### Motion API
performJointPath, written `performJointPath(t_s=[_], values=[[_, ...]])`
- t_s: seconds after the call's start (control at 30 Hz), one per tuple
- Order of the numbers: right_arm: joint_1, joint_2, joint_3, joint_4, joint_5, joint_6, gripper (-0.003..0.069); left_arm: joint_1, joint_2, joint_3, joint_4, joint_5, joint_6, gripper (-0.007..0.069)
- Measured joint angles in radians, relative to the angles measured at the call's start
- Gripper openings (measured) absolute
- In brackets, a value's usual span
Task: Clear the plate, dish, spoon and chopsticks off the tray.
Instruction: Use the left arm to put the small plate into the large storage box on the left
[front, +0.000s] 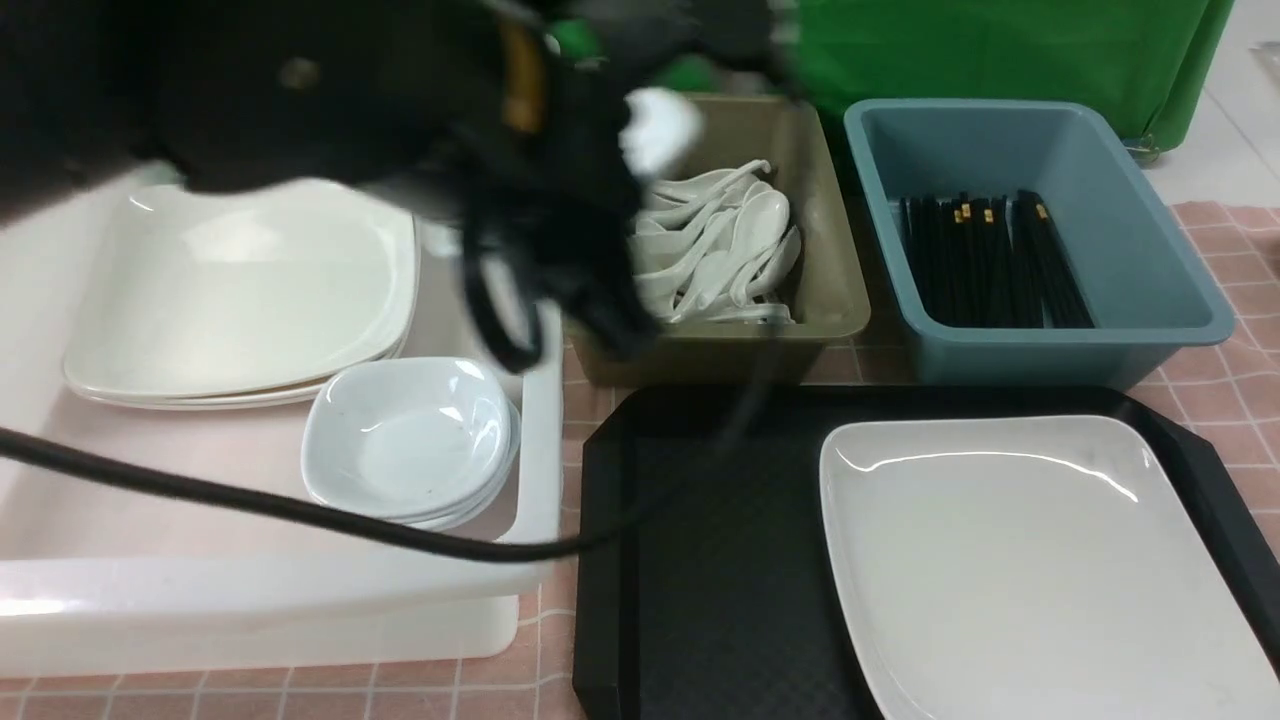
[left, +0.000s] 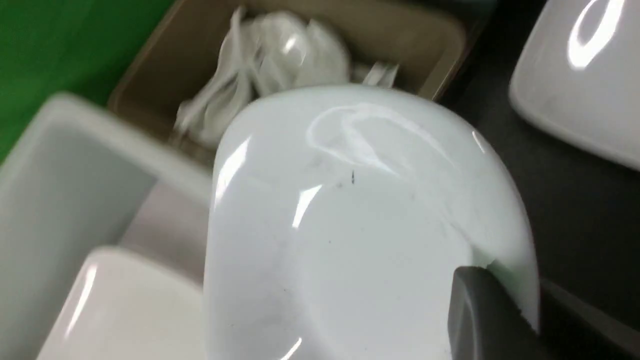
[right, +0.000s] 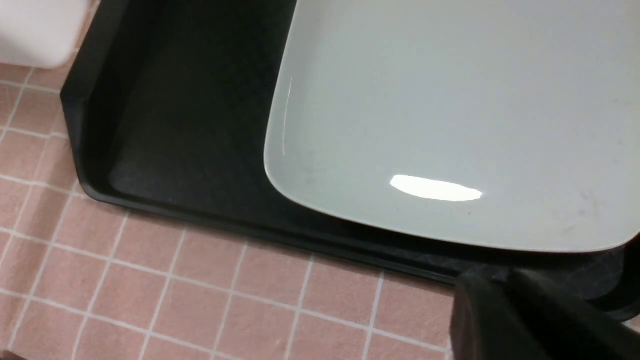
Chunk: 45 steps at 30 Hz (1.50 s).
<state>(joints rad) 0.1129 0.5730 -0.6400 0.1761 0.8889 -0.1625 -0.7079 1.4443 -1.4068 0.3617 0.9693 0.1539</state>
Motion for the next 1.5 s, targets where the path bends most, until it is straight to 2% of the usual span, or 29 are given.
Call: performJointPath(t_s=[0.13,0.2,0.33,0.43,0.57,0.83,1.03,1.27,1.4,1.5], values=[[0.000,0.000,0.000,0.000,-0.002,0.000,0.0130,0.101,0.006,0.080,-0.013,0.050,0.061,0.0008],[0.000,0.000,0.000,0.000,-0.005,0.000,0.0132,0.142,0.006,0.145,-0.042,0.010,0.133,0.0008],[0.000,0.000,0.000,0.000,-0.007,0.000,0.0134,0.159,0.012,0.264,-0.064,-0.109,0.296,0.0008],[0.000,0.000,0.000,0.000,-0.007,0.000,0.0135,0.159,0.030,0.338,-0.062,-0.204,0.356,0.0008],[0.000,0.000,0.000,0.000,-0.007,0.000,0.0135,0.159,0.058,0.373,-0.034,-0.249,0.364,0.0008],[0.000,0.000,0.000,0.000,-0.007,0.000,0.0136,0.161,0.085,0.372,-0.003,-0.264,0.303,0.0020],[0.000,0.000,0.000,0.000,-0.007,0.000,0.0141,0.161,0.086,0.372,-0.002,-0.263,0.288,0.0118],[0.000,0.000,0.000,0.000,-0.007,0.000,0.0145,0.161,0.088,0.367,0.005,-0.251,0.281,0.0352],[0.000,0.000,0.000,0.000,-0.007,0.000,0.0146,0.161,0.087,0.365,0.011,-0.212,0.269,0.0420],[0.000,0.000,0.000,0.000,-0.007,0.000,0.0146,0.161,0.078,0.367,0.015,-0.173,0.242,0.0428]])
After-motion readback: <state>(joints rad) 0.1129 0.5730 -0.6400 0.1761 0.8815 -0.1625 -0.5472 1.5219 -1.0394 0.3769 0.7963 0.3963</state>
